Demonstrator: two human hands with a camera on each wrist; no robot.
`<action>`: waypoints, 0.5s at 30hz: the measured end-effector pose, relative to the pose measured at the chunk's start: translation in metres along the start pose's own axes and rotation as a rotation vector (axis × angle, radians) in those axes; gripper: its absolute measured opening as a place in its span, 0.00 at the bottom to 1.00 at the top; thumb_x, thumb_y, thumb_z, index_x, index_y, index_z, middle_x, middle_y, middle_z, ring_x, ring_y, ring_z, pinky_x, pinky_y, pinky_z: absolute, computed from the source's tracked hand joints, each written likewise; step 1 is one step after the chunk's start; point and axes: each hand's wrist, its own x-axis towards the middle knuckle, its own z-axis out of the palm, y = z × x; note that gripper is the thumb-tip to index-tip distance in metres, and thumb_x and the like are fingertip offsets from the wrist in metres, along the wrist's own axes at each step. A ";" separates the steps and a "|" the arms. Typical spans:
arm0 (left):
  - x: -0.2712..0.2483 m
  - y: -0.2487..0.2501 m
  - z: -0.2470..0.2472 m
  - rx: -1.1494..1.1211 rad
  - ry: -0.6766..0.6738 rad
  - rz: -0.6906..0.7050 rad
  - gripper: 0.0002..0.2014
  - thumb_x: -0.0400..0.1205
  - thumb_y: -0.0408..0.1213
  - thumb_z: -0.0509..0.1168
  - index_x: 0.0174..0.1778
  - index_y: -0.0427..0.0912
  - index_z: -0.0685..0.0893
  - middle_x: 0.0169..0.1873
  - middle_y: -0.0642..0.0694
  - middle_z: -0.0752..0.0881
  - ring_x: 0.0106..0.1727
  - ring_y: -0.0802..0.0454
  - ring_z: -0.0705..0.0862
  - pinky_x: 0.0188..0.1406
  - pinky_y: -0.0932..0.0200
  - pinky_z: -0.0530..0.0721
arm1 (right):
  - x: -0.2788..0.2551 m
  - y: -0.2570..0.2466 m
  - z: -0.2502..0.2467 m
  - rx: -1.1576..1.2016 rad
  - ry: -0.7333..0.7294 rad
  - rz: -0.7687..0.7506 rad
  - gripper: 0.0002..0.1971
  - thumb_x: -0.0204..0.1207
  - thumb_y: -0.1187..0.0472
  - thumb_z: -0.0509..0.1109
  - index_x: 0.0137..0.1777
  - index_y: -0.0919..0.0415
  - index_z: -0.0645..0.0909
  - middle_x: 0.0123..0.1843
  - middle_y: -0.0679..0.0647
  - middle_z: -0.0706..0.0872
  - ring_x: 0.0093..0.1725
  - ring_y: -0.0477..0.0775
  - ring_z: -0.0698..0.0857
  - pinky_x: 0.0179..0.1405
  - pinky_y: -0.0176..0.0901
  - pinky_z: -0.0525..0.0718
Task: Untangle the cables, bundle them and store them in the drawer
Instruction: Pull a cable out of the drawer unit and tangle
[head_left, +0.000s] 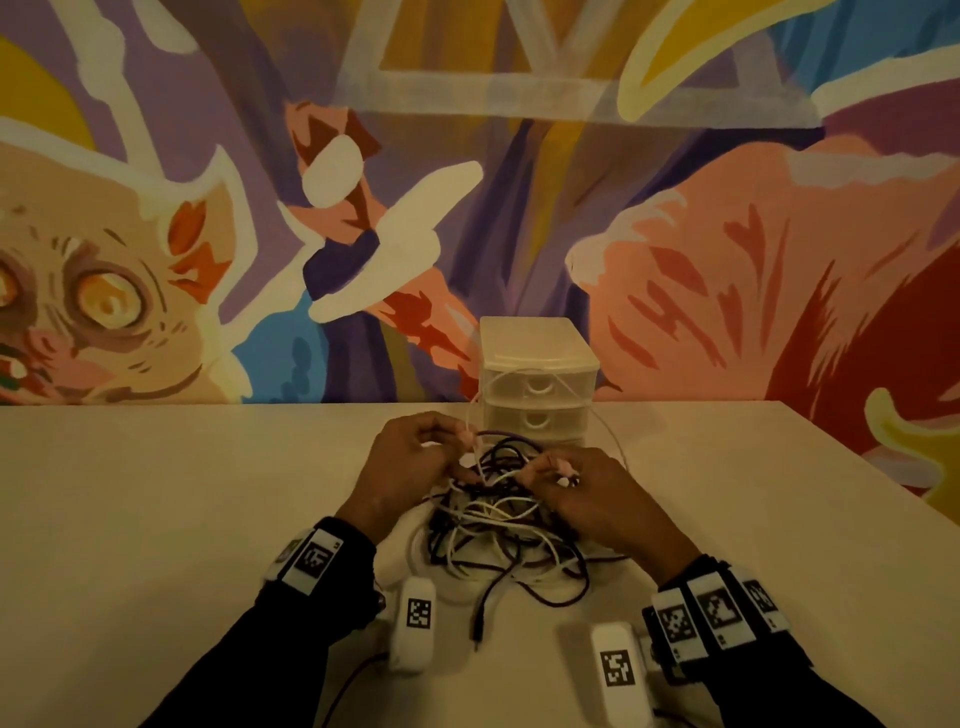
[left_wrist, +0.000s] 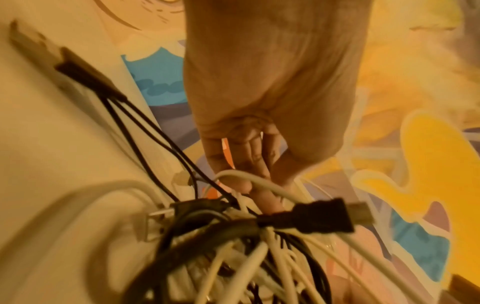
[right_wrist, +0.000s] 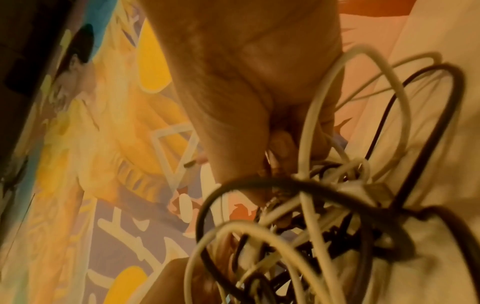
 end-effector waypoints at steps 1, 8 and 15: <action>0.002 0.000 -0.003 -0.073 0.052 -0.020 0.04 0.87 0.29 0.73 0.53 0.34 0.93 0.49 0.38 0.96 0.37 0.42 0.96 0.34 0.57 0.90 | -0.001 -0.001 0.001 -0.011 -0.023 -0.006 0.06 0.84 0.47 0.77 0.48 0.40 0.94 0.47 0.37 0.95 0.48 0.39 0.91 0.55 0.46 0.88; 0.005 0.006 -0.002 -0.195 0.138 0.080 0.06 0.87 0.32 0.74 0.58 0.35 0.92 0.50 0.37 0.95 0.39 0.46 0.94 0.44 0.52 0.92 | -0.005 -0.010 0.005 0.154 0.033 -0.023 0.05 0.75 0.51 0.88 0.48 0.44 0.96 0.41 0.43 0.95 0.45 0.42 0.93 0.48 0.39 0.89; -0.003 0.031 0.011 -0.008 -0.114 0.338 0.07 0.83 0.35 0.79 0.56 0.42 0.96 0.50 0.52 0.97 0.52 0.55 0.94 0.54 0.66 0.88 | -0.010 -0.022 0.016 0.248 0.123 -0.156 0.04 0.78 0.54 0.86 0.50 0.43 0.98 0.49 0.37 0.97 0.56 0.37 0.92 0.59 0.35 0.85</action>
